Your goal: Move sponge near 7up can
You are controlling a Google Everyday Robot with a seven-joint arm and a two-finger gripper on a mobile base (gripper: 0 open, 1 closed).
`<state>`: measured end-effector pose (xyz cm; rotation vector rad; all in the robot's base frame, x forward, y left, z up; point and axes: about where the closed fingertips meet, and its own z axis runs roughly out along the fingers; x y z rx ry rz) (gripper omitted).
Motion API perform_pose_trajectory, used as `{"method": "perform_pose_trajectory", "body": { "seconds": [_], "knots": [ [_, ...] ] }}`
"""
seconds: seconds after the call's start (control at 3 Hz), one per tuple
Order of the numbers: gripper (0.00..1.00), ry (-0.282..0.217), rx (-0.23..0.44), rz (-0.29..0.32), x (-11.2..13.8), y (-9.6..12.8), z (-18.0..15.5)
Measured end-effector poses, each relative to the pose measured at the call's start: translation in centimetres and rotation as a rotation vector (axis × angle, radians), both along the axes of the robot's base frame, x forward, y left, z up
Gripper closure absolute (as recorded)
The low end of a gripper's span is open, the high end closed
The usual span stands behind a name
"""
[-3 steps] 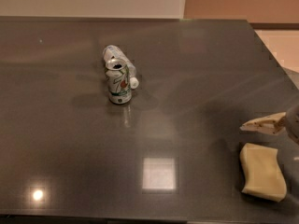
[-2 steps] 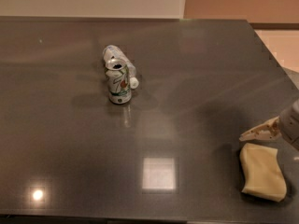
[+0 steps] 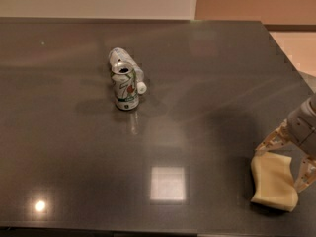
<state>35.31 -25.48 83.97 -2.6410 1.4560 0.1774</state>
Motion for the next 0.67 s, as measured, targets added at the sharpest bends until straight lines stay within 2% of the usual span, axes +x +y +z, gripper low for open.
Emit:
{"method": "perform_pose_trajectory", "body": {
  "seconds": [0.33,0.67],
  "knots": [
    [0.87,-0.021,0.013,-0.027,1.1,1.5,1.6],
    [1.00,-0.040,0.037,-0.047,2.6,4.1,3.4]
  ]
}}
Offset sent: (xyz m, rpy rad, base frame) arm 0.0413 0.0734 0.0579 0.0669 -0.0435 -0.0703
